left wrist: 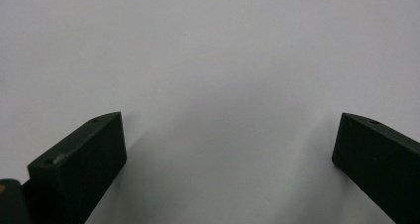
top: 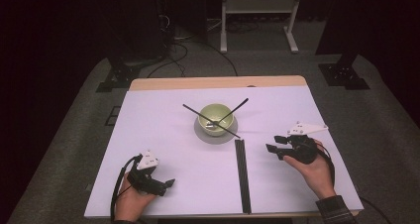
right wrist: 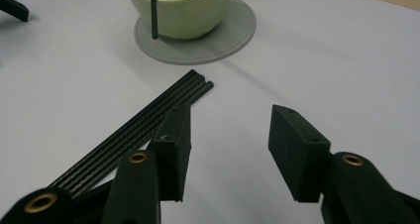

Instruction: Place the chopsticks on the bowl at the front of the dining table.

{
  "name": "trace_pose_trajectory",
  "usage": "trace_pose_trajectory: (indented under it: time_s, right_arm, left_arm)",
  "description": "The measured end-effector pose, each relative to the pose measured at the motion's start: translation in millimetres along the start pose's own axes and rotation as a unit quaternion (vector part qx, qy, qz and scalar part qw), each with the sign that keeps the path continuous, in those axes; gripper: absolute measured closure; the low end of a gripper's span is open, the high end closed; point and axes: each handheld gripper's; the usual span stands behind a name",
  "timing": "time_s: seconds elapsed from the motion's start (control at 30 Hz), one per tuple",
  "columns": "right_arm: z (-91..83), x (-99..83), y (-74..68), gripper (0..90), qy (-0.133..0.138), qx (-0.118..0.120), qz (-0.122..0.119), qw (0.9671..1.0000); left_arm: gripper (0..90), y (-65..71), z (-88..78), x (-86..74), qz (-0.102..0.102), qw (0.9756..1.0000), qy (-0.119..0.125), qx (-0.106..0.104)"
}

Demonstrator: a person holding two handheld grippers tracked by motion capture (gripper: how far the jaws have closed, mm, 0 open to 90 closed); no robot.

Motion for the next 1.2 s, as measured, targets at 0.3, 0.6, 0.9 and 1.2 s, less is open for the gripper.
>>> trace_pose_trajectory:
  time_s: [0.3, 0.6, 0.9, 1.2]
  right_arm:
    - [-7.8, -15.4, -10.0, 43.1, -0.003, 0.003, 0.007, 1.0]
    - [-5.5, -32.2, -24.8, 40.3, -0.017, 0.009, 0.004, 0.9998]
    - [2.2, -32.9, -34.9, 40.9, -0.012, 0.017, 0.002, 0.9998]
    - [12.0, -32.4, -43.4, 40.9, -0.019, 0.029, -0.003, 0.9994]
  left_arm:
    - [0.0, -0.1, 0.0, 0.1, 0.0, 1.0, 0.0, 0.0]
    - [0.0, -0.1, 0.0, 0.1, 0.0, 1.0, 0.0, 0.0]
    - [0.0, -0.2, -0.1, 0.1, 0.0, 1.0, 0.0, 0.0]
    - [0.0, -0.1, 0.0, 0.1, 0.0, 1.0, 0.0, 0.0]
Point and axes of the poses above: each handheld gripper's, and its own axes: z roughly forward along the jaws, x roughly out of its top, y roughly to its right, and after that the axes turned 6 degrees about -x, right-handed
